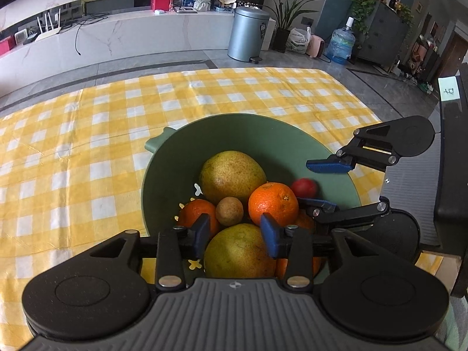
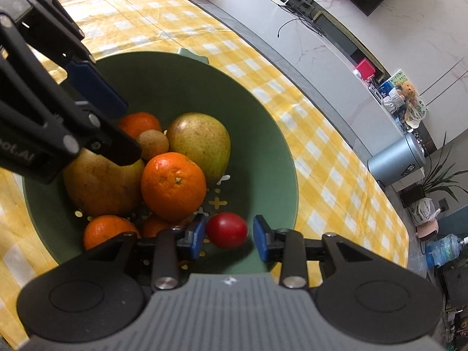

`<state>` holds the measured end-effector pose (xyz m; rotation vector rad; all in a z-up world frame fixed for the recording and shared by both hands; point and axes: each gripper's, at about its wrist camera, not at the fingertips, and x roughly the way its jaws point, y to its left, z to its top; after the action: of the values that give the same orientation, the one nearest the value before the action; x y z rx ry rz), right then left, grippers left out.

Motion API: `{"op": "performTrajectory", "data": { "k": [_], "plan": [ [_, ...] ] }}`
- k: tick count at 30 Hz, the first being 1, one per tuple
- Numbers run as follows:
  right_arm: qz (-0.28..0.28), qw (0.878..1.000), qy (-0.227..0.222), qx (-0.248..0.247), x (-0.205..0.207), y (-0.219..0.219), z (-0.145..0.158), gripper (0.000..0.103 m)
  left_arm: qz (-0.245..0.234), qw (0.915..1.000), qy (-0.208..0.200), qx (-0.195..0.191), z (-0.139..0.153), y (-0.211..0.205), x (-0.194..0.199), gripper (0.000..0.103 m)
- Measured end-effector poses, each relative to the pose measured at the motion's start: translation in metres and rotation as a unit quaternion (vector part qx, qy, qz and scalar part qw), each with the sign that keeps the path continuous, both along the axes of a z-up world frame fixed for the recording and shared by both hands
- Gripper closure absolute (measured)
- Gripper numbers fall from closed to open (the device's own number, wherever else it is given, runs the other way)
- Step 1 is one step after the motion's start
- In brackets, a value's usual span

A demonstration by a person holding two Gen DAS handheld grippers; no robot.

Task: Organize fruits
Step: 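Carry both fruits over the colander and open both tools to drop them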

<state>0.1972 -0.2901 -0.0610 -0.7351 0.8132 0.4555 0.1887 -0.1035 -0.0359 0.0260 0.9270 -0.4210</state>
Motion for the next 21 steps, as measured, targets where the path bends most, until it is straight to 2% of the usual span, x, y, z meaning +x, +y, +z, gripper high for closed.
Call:
{"op": "performTrajectory", "data": {
  "k": [3, 7, 12, 17, 21],
  "plan": [
    [0.003, 1.0, -0.01, -0.003, -0.005, 0.001, 0.004, 0.06, -0.004, 0.9999, -0.01, 0.003, 0.007, 0.0, -0.004, 0.048],
    [0.007, 1.0, -0.025, -0.012, -0.012, 0.002, 0.013, 0.053, -0.007, 0.9998, -0.021, 0.001, 0.019, 0.001, -0.011, 0.046],
    [0.001, 0.999, -0.043, -0.007, -0.023, 0.002, 0.03, 0.051, -0.01, 0.9991, -0.041, -0.005, 0.036, 0.005, -0.028, 0.041],
    [-0.015, 0.998, -0.066, 0.016, -0.042, 0.006, 0.05, 0.046, -0.005, 0.9985, -0.053, -0.015, 0.051, 0.013, -0.044, 0.04],
    [-0.036, 0.994, -0.079, 0.059, -0.061, 0.008, 0.065, 0.046, -0.005, 0.9978, -0.061, -0.023, 0.059, 0.02, -0.059, 0.04]
  ]
}}
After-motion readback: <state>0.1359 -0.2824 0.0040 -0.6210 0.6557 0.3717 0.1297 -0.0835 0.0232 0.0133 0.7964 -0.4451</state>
